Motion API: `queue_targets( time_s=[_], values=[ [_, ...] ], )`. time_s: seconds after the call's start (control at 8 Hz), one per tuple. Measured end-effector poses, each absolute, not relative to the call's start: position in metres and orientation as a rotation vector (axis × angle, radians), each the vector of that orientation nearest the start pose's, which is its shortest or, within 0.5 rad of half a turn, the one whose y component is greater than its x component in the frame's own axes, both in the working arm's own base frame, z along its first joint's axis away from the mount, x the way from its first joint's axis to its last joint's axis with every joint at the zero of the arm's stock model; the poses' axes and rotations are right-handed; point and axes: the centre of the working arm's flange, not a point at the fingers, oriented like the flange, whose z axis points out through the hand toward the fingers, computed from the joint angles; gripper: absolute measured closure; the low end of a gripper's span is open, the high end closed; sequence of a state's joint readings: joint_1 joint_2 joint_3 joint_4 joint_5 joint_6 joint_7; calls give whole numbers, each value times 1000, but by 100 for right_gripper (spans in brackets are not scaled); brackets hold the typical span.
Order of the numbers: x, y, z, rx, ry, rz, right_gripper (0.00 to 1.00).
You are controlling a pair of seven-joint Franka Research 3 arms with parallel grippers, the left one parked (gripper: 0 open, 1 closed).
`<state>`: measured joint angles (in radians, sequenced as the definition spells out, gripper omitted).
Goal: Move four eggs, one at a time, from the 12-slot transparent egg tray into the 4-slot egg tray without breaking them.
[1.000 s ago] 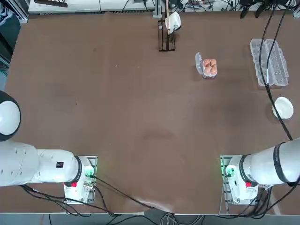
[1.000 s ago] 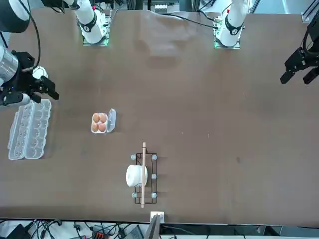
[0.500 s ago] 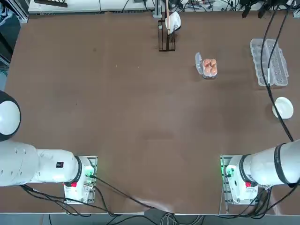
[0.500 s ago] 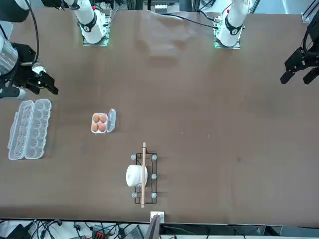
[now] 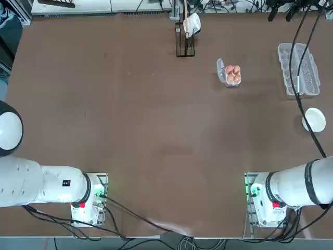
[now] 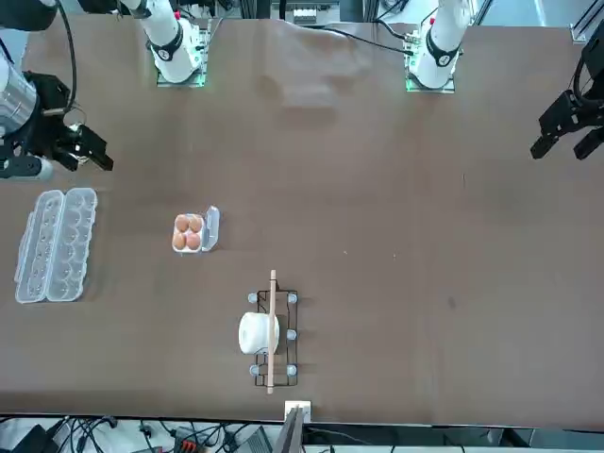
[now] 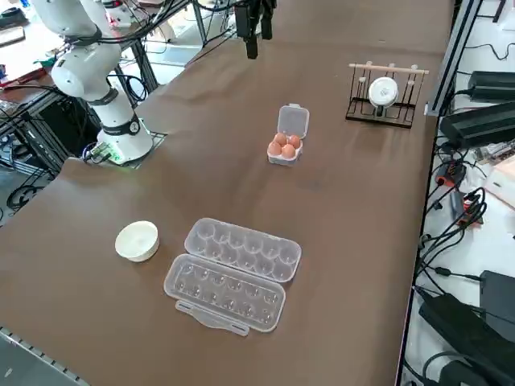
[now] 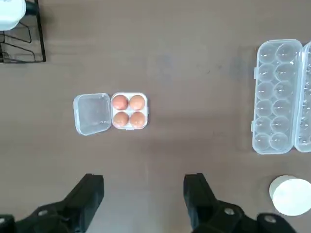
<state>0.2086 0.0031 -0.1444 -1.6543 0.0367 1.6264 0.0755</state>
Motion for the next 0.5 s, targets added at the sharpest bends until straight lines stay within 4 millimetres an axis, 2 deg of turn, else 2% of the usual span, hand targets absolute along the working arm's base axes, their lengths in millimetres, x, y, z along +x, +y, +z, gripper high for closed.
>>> queue_targets(
  time_s=[0.5],
  values=[
    [555, 39, 600, -3120, 17, 44, 0]
  ],
)
